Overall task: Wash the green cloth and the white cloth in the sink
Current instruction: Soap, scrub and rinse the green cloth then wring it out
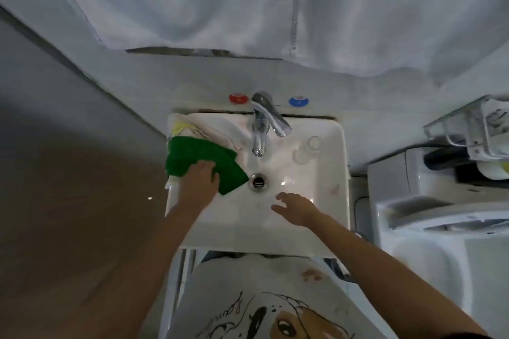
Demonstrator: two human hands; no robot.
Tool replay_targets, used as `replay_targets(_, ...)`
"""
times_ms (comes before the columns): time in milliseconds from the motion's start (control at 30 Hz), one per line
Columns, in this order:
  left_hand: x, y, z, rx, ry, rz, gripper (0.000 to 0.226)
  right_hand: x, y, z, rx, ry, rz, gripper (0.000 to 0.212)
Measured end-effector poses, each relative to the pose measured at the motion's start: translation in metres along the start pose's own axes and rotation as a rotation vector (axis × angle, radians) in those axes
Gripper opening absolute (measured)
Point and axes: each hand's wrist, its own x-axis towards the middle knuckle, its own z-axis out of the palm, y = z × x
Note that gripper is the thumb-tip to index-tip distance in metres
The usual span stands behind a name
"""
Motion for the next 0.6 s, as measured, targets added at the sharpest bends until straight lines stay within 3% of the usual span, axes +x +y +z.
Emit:
replay_targets(67, 0.013, -0.023, -0.014, -0.044, 0.200, -0.139, 0.029, 0.002, -0.005, 0.001, 0.008, 0.013, 0.032, 0.051)
replay_targets(133, 0.025, -0.046, -0.026, -0.041, 0.294, -0.273, 0.032, 0.001, -0.013, 0.003, 0.048, 0.039, 0.059, 0.050)
replay_targets(267, 0.041, -0.075, -0.032, -0.084, 0.194, -0.427, 0.044, 0.003, -0.031, 0.013, 0.063, 0.049, 0.060, 0.049)
replay_targets(400, 0.051, -0.098, -0.022, -0.009, 0.055, -0.364, 0.040, 0.006, -0.047, 0.022, 0.071, 0.060, 0.073, 0.048)
replay_targets(600, 0.052, -0.105, -0.017, -0.041, 0.204, -0.234, 0.020, 0.009, -0.065, 0.035, 0.089, 0.072, 0.033, 0.047)
